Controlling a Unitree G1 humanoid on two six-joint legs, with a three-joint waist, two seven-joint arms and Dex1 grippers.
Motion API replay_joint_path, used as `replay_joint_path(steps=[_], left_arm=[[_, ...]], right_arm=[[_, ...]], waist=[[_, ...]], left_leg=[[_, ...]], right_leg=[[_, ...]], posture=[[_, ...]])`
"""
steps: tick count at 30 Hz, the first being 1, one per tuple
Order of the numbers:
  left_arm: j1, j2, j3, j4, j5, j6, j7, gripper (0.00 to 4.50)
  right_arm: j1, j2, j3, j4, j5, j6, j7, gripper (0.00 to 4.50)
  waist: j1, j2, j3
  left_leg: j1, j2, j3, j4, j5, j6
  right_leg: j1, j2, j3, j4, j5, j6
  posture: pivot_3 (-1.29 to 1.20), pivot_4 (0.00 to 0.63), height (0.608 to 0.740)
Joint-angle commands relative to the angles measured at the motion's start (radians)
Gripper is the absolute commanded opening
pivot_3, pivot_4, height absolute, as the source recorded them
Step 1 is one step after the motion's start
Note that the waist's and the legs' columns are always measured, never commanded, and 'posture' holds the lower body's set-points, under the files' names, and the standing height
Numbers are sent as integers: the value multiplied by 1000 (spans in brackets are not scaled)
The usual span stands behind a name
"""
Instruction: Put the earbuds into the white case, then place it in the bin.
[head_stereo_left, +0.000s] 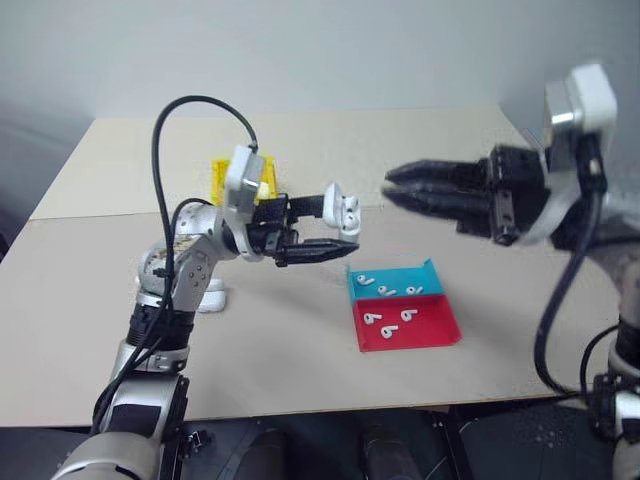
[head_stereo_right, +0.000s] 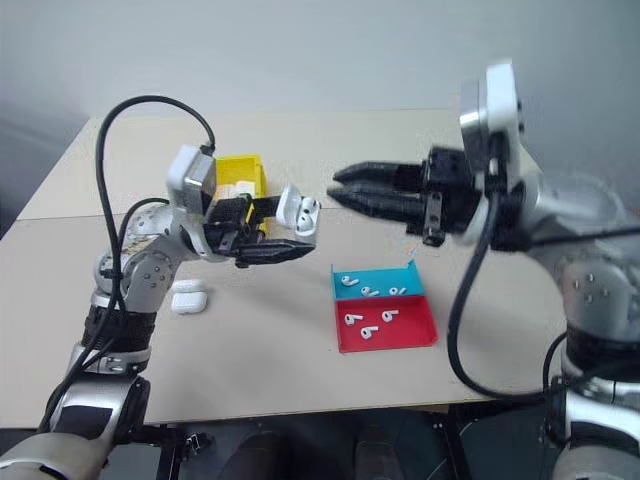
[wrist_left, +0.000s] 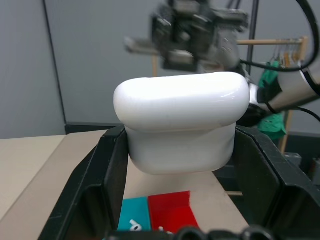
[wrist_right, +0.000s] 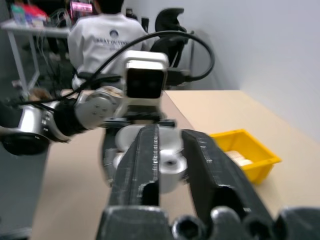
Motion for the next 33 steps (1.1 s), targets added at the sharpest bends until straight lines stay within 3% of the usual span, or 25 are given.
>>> replay_joint_path(steps=[1,12,19,29,33], left_arm=[[4,-7,-15,-16,14,-24,-17,2828],[2,-6,-17,-2,56,-50,-28,2828],[12,-2,8,-19,53,-64,-6,2828],[37,2,39,-52,33,-52,38,2828],[46,0,55,-66,29,-53,76,2828]], right_arm=[[-109,15,112,123,-148,-118,144,60],[-410,191,354,360,-448,-369,438,60],[-420,133,402,343,-487,-479,648,60],[-363,47,372,323,-479,-515,650,60],[-289,48,287,275,-449,-458,541,60]], waist=[[-1,0,0],[1,0,0],[6,0,0],[-1,0,0],[3,0,0]], left_leg=[[0,0,0,0,0,0],[-3,0,-1,0,0,0],[-3,-1,-2,0,0,0],[-3,0,-1,0,0,0],[-3,0,-1,1,0,0]], right_leg=[[0,0,0,0,0,0],[-3,0,-1,4,0,0],[-3,-1,-2,4,0,0],[-3,0,-1,6,0,0],[-3,-1,-1,5,0,0]], posture=[[0,150,740],[0,150,740],[0,150,740],[0,150,740],[0,150,740]])
